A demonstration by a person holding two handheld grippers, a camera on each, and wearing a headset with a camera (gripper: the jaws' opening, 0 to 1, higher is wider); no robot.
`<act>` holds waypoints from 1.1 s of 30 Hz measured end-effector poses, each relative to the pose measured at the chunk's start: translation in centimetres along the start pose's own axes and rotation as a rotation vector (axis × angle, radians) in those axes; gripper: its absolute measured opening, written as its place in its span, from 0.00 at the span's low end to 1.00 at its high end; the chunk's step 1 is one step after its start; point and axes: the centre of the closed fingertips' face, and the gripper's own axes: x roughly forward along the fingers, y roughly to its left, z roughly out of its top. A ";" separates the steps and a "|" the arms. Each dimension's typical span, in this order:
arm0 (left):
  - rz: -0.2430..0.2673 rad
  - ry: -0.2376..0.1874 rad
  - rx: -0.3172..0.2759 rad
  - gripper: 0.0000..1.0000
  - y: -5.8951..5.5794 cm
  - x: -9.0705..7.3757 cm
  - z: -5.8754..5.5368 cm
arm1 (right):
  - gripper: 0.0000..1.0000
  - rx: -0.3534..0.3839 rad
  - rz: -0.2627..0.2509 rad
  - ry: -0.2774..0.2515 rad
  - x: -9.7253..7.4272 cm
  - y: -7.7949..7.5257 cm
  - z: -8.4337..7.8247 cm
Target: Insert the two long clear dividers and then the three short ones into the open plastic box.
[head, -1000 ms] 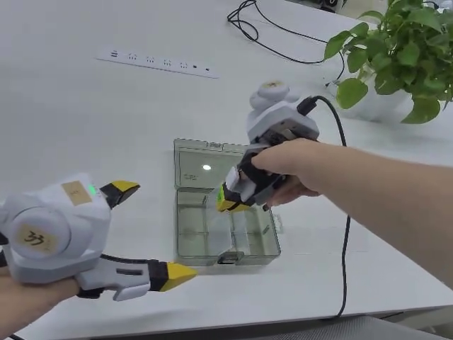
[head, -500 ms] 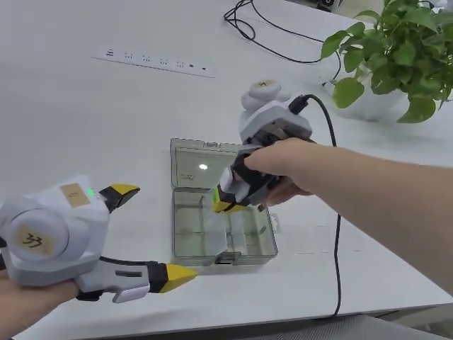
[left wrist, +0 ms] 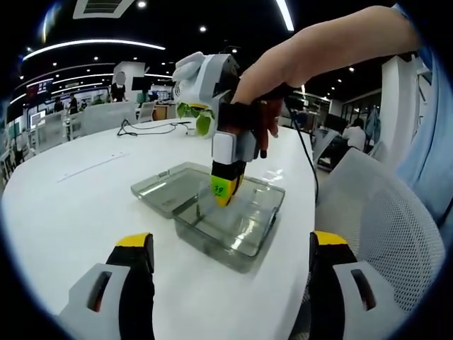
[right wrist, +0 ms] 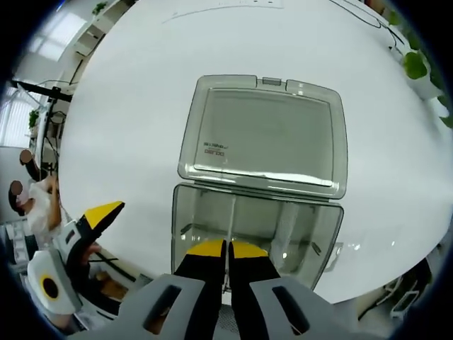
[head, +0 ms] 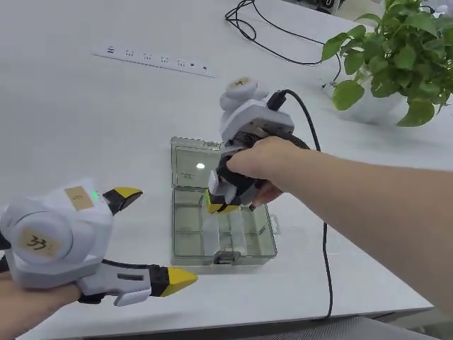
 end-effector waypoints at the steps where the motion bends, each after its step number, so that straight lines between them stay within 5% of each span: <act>1: 0.001 0.000 0.000 0.93 0.0 0.0 0.0 | 0.02 -0.010 -0.003 0.001 0.2 0.0 0.0; 10: 0.007 0.002 -0.012 0.92 0.2 0.2 -0.2 | 0.03 -0.041 -0.017 -0.002 1.2 -0.5 0.1; 19: 0.007 0.005 -0.009 0.92 0.0 0.5 0.0 | 0.06 -0.096 0.029 -0.030 1.1 -0.5 0.4; 33: 0.006 0.023 0.005 0.92 -0.1 0.2 0.0 | 0.54 -0.093 0.122 -0.140 0.3 -0.1 1.5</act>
